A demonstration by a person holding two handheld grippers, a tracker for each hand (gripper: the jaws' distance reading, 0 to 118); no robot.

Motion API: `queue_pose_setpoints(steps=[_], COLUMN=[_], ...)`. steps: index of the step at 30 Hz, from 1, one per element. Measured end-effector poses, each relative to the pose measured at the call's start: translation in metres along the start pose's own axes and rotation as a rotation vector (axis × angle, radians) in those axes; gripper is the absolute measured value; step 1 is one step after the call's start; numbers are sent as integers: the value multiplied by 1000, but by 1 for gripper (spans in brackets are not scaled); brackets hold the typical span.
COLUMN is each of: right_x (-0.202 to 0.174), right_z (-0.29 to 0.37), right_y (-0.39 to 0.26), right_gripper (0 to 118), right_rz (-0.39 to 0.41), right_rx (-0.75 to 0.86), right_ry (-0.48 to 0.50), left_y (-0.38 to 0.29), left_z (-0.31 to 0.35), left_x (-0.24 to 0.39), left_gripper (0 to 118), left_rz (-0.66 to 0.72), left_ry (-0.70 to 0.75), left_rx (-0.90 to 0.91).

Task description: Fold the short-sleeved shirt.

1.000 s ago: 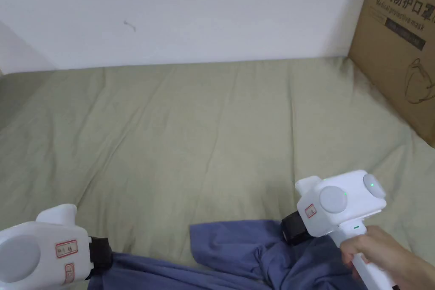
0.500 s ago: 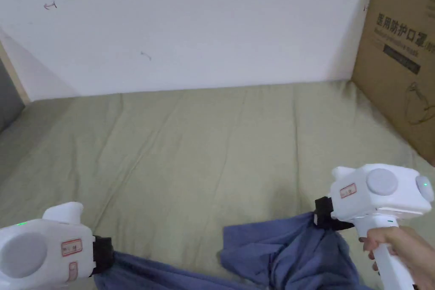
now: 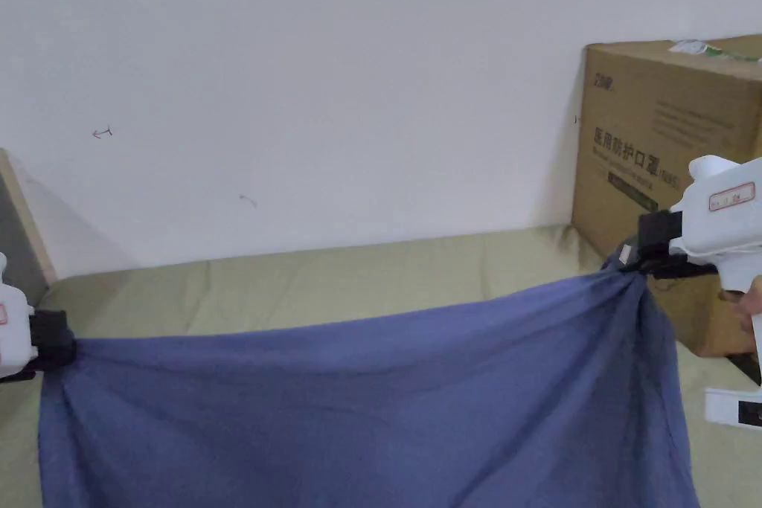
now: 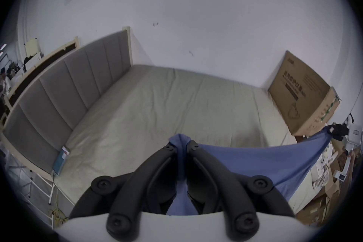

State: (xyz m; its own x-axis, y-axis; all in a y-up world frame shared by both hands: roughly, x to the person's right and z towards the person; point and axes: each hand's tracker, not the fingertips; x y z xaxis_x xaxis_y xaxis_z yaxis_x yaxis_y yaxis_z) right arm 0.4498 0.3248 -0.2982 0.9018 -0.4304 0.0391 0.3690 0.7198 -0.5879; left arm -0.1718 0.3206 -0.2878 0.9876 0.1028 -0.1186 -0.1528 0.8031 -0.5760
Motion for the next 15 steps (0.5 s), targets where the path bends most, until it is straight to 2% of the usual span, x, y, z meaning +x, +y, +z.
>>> queue_pose_setpoints(steps=[6, 9, 10, 12, 15], right_x=[-33, -51, -56, -65, -85], right_z=[23, 28, 29, 30, 27], right_y=[51, 78, 88, 114, 157], right_gripper=[6, 6, 6, 6, 6], right_rz=[-57, -40, -46, -115, -104], right_rx=[71, 104, 111, 153, 186], right_ry=[122, 107, 112, 160, 136], left_y=[58, 91, 103, 129, 173], left_z=[16, 18, 19, 23, 20], left_x=[6, 4, 5, 9, 16], left_gripper=[7, 7, 7, 7, 7], left_rz=[-13, 10, 4, 3, -62], left_ry=[40, 41, 40, 52, 79], left_rx=[103, 129, 140, 199, 238])
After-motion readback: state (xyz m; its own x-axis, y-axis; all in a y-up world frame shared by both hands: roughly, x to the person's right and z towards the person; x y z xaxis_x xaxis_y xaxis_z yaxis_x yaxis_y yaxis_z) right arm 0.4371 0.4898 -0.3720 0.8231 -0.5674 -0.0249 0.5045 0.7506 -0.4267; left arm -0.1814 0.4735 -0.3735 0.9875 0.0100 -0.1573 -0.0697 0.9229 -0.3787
